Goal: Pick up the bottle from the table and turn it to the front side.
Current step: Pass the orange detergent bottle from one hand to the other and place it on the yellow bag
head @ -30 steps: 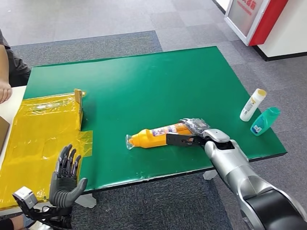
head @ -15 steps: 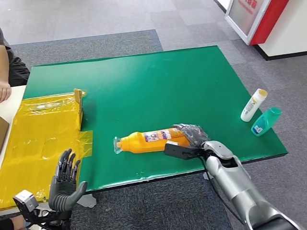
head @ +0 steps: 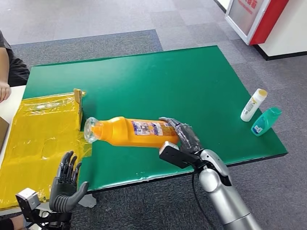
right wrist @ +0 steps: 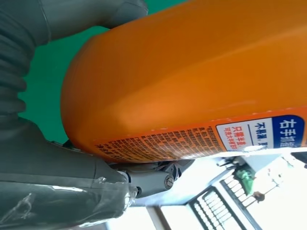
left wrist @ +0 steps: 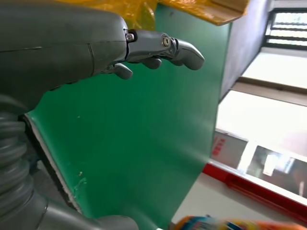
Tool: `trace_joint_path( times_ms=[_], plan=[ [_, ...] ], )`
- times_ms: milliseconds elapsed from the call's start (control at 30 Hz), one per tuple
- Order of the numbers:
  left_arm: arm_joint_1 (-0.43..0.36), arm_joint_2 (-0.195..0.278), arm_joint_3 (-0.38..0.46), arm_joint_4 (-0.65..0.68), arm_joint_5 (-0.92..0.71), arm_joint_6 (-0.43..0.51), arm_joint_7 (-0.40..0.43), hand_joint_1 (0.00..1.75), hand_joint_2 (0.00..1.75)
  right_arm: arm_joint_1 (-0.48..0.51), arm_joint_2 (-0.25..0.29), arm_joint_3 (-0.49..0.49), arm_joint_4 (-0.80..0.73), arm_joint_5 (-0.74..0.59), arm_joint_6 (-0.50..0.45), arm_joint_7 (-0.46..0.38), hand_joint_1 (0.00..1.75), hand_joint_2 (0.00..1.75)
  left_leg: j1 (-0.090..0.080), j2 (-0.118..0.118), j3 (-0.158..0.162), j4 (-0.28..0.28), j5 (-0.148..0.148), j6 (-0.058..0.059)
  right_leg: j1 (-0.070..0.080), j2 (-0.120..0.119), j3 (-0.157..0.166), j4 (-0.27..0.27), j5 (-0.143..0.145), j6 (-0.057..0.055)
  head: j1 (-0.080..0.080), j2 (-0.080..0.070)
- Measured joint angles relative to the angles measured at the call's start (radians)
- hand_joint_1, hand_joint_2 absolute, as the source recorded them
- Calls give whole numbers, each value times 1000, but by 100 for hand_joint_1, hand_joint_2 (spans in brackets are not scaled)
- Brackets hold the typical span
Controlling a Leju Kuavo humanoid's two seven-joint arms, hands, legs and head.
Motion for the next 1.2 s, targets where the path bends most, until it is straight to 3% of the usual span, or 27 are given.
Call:
trace_joint_path(
  times_ms=[167,300,433,700,833,1033,1200],
  plan=[
    [-25,-6,2,0,34,-14,122,0,175,45,112,-9,-23,-82,15,-67,175,175,1,0,0,0,0,-1,2,0,-1,0,-1,-1,0,0],
    [-67,0,-33,0,100,-25,181,0,175,57,167,11,10,-88,-17,-114,175,175,1,0,0,0,0,-1,2,0,0,0,-1,-1,0,0],
    [-111,20,-104,0,154,-24,229,0,175,58,195,42,53,-94,-32,-139,175,175,1,0,0,0,1,-1,1,0,0,0,0,-1,0,0],
    [-169,59,-207,0,195,-37,236,0,175,54,206,108,114,-88,-56,-164,175,175,1,0,0,0,0,-1,1,0,0,0,0,-1,0,0],
    [-209,106,-276,1,210,-49,235,0,175,42,209,135,156,-88,-78,-160,175,175,1,0,0,0,1,-1,1,0,-1,0,0,-1,0,0],
    [-289,224,-429,1,191,-74,231,0,175,-4,213,161,268,-55,-112,-151,175,175,1,0,0,0,2,-2,2,0,0,1,1,-2,0,0],
    [-326,298,-504,1,168,-73,219,0,175,-26,217,167,328,-50,-121,-156,175,175,1,0,0,0,2,-2,2,0,-1,1,1,-2,0,0]
  ],
)
